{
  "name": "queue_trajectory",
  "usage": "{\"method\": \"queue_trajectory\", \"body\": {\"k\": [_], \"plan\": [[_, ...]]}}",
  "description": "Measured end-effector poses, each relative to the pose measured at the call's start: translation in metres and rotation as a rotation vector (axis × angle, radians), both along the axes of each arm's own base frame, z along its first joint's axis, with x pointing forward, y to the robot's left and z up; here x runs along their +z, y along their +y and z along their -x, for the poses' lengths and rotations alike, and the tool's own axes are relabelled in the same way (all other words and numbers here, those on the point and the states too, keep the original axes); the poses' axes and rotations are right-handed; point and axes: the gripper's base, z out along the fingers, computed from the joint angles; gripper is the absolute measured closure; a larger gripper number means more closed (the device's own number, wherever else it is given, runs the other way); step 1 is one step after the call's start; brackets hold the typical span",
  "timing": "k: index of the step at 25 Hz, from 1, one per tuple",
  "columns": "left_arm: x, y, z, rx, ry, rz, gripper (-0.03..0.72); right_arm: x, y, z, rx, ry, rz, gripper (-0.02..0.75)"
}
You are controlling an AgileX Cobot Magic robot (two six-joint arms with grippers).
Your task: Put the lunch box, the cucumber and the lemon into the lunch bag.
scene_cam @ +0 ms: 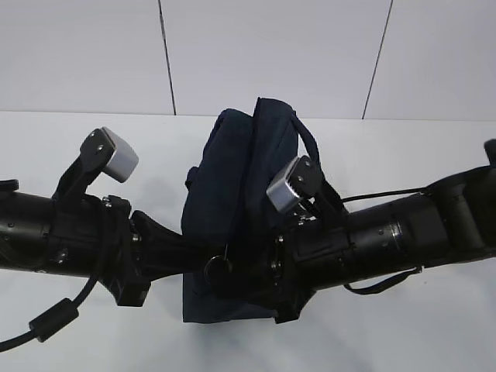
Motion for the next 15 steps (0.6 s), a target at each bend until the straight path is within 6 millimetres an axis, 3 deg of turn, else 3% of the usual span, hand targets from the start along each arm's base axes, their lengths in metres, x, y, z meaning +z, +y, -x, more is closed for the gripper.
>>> {"method": "queue_trajectory", "body": {"k": [3, 9, 15], "plan": [[-0.0004, 0.0, -0.0001, 0.0, 0.001, -0.001, 0.674, -0.0066, 0.0014, 0.0006, 0.005, 0.047, -0.013, 0.42], [-0.0004, 0.0, -0.0001, 0.0, 0.001, -0.001, 0.674, -0.0053, 0.0027, 0.0024, 0.023, 0.063, -0.041, 0.517], [-0.0005, 0.0, 0.0, -0.002, 0.001, -0.002, 0.674, -0.0011, 0.0046, 0.0054, 0.056, 0.074, -0.092, 0.526]]}}
